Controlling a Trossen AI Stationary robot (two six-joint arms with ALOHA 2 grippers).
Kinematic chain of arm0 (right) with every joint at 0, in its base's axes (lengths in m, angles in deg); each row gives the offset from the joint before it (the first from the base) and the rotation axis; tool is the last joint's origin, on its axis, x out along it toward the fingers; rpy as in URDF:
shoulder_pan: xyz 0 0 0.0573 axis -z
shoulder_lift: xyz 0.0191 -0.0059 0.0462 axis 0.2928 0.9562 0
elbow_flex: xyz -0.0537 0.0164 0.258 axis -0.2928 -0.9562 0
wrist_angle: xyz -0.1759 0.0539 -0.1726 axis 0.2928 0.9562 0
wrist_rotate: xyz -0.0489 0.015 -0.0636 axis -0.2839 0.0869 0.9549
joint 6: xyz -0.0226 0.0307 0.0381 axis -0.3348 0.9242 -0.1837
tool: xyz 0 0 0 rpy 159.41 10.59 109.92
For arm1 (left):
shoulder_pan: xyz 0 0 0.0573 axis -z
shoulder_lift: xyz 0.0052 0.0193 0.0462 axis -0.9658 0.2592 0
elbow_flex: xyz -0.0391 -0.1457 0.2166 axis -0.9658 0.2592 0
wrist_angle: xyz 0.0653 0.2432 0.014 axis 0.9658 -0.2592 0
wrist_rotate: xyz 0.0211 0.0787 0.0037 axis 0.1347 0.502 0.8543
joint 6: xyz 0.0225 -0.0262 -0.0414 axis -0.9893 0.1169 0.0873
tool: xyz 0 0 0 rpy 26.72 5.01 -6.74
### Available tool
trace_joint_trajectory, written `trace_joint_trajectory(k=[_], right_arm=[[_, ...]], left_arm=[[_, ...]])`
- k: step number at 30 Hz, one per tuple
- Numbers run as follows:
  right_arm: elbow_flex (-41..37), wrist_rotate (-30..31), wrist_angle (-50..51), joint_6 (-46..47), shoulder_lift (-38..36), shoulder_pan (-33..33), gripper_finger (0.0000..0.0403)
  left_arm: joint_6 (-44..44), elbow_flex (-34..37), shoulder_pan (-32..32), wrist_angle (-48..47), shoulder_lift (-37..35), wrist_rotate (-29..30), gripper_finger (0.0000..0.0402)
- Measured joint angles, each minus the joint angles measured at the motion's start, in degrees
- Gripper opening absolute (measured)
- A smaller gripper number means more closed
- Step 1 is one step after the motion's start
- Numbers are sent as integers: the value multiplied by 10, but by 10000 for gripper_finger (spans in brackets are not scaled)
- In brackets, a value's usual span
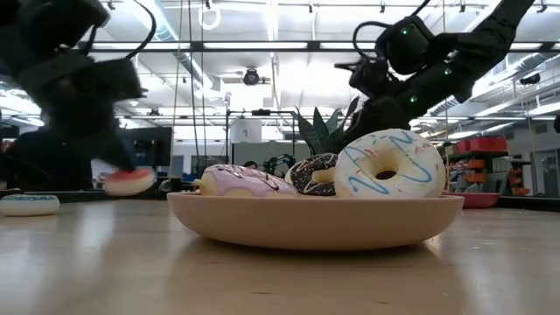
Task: Pick & Place donuts
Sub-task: Put the small red donut on the red plate
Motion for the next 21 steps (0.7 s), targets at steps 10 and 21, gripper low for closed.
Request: trace_joint_trajectory(k=[10,21], right_arm=[[0,-68,-68,-11,0,-27,210],[0,-64,-236,27,67,-40,209]], left_arm=[[-194,-7,-69,177,7,107,4],[-354,-7,-137,493,164,118,3]])
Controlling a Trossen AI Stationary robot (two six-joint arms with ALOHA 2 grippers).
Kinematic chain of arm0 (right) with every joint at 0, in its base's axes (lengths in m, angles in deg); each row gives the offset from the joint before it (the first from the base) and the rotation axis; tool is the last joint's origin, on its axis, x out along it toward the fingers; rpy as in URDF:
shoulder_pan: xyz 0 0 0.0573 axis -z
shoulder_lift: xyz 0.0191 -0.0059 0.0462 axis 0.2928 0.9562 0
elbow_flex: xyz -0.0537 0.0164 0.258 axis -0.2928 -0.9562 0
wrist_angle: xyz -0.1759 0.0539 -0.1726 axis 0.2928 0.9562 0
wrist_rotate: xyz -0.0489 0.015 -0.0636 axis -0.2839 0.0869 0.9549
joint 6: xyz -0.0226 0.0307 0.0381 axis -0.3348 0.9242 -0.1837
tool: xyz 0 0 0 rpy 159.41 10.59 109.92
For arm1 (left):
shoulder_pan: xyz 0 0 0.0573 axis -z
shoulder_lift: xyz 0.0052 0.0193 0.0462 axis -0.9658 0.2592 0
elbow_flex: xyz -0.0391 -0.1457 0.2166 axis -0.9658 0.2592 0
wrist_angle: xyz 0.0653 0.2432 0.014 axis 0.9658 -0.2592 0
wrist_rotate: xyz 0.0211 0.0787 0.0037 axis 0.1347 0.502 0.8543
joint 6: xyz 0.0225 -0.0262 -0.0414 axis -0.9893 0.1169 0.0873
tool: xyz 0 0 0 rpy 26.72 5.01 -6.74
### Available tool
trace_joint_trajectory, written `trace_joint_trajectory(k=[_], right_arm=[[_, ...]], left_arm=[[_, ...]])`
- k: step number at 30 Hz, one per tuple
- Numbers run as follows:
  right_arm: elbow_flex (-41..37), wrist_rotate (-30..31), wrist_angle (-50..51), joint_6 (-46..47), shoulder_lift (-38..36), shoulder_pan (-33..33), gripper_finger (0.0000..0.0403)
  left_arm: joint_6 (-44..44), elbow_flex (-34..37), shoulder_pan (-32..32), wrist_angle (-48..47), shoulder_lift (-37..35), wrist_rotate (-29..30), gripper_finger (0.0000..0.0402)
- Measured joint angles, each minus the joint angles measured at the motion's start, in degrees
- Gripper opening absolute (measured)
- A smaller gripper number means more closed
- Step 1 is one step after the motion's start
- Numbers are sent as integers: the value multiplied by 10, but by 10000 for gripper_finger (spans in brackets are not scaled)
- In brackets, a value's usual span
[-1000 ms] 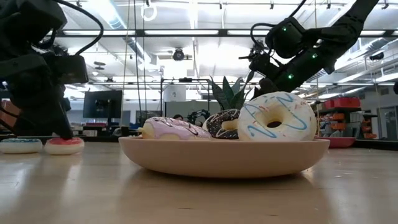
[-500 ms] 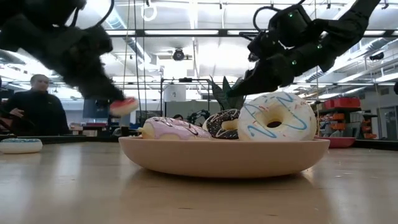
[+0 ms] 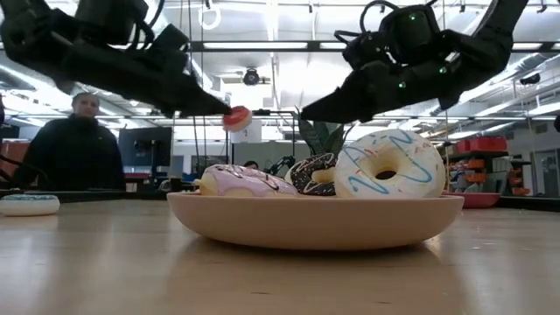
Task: Pick & Place donuts
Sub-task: Put the small red donut on the red plate
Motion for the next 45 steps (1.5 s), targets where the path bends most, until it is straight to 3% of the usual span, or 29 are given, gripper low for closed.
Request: trace_joint_trajectory(k=[6,11,17,23,33,39,45], right_arm=[[0,57,-89,54,46,1,196],[12,65,-107,83,63,0,183],[27,137,-68,99,68,0,165],[27,148,-40,87,68,0,136],[27,146,-18,61,59,0,28],[27,160,110,56,-8,7,10],[27,211,377,109,-113,44,10]], left_arm=[[-59,-2,-23,165,93,0,3],[-84,-51,-29,189,167,0,3],[-162,-138,-18,187,248,16,3],[-191,-164,-16,187,264,28,3],[-186,-164,-16,165,264,35,10],[-179,-163,-15,115,260,64,78],[-84,-163,-16,-18,259,157,180]])
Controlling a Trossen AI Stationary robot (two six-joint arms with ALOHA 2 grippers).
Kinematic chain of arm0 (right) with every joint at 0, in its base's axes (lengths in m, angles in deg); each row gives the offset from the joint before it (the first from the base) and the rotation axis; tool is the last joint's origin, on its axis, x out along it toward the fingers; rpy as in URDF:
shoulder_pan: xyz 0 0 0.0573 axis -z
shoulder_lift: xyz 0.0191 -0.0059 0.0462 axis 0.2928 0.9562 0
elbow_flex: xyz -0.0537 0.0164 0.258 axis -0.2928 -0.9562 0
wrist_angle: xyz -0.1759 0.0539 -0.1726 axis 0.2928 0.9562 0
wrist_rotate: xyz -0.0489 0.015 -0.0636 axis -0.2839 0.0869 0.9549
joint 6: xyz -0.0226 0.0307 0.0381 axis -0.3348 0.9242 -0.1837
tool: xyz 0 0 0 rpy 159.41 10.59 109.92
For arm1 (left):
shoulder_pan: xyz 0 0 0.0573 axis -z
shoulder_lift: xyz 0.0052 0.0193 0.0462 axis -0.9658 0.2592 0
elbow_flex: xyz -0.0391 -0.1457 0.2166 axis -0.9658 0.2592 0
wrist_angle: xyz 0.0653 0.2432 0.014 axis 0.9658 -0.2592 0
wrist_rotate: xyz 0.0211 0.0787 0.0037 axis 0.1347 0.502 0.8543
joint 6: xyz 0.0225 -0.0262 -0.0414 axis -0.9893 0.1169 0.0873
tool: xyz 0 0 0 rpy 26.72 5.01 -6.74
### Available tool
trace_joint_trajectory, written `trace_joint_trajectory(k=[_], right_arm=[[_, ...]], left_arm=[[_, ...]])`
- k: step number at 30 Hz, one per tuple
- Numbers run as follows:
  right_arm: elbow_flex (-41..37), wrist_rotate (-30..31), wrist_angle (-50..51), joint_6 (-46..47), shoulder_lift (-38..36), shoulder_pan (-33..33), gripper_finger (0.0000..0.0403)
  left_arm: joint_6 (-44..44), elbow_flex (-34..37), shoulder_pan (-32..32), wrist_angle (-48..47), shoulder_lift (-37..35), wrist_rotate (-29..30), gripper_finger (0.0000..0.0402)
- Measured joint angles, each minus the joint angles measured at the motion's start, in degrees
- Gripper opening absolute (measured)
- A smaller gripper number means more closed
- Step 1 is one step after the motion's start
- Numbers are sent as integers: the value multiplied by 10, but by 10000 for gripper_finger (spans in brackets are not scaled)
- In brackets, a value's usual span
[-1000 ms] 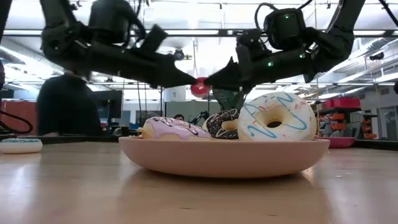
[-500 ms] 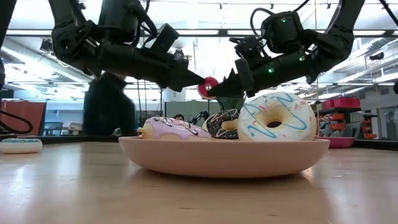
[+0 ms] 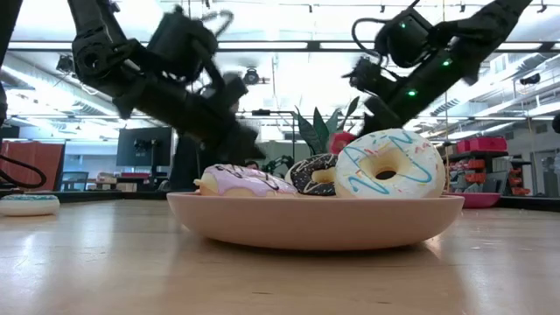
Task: Pick & Place donuts
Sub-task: Put the small red donut on the red plate
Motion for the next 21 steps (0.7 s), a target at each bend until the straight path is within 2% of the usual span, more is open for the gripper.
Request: trace_joint_trajectory(k=[3,6,10,12,16,19,21], right_arm=[[0,0,127,41,-50,46,10],[0,-17,216,79,-87,113,10],[0,-112,280,111,-106,229,10],[0,-148,303,119,-104,285,10],[0,-220,350,114,-95,378,9],[0,-299,368,107,-95,420,9],[0,-317,377,106,-95,439,9]], left_arm=[[91,8,2,-73,0,26,207],[154,36,8,-81,0,68,213],[198,78,23,-61,0,161,204],[213,93,30,-57,0,187,197],[224,106,41,-56,0,208,187],[221,107,45,-56,0,209,182],[215,107,45,-55,0,209,181]])
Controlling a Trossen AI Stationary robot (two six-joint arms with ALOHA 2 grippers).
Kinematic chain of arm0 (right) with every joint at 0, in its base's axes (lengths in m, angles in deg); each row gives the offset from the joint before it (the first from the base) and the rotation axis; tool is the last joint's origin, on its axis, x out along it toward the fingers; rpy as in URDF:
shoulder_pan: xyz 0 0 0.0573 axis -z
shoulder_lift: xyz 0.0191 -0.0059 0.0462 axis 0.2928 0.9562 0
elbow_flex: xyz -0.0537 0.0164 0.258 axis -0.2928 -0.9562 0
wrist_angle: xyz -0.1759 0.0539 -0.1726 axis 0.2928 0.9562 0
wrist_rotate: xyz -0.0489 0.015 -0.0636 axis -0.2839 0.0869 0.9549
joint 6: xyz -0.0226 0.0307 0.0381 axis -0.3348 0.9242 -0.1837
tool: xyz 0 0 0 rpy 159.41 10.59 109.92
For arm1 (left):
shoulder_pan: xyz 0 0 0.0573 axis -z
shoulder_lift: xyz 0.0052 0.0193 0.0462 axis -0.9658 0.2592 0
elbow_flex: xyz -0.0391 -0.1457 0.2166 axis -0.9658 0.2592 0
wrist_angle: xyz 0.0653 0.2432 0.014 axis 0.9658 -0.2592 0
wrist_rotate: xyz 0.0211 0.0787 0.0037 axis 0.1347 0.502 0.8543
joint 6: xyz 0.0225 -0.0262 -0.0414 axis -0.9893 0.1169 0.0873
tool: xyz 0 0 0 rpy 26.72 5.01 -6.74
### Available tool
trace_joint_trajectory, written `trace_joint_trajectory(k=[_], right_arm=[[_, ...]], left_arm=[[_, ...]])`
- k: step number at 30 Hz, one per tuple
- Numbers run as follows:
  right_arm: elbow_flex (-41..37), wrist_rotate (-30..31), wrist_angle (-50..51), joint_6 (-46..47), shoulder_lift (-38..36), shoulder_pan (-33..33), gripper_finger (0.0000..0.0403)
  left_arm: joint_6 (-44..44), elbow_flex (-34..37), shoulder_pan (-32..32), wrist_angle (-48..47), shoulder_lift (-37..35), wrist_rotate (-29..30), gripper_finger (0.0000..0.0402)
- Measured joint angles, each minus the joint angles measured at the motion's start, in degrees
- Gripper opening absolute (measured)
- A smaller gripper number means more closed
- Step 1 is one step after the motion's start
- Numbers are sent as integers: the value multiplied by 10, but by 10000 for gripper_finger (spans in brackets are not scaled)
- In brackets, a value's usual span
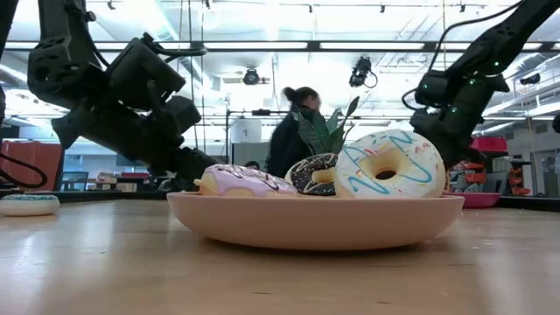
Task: Pick & Place donuts
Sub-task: Put the small red donut on the red plate
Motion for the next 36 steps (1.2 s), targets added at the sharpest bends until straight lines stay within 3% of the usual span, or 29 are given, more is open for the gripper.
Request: trace_joint_trajectory(k=[9,29,36], right_arm=[[20,-35,29,-11,39,29,9],[45,-33,52,-16,78,25,31],[45,0,50,-18,84,6,39]], left_arm=[[-1,0,0,0,0,0,181],[-1,0,0,9,0,-1,181],[-1,0,0,10,0,-2,181]])
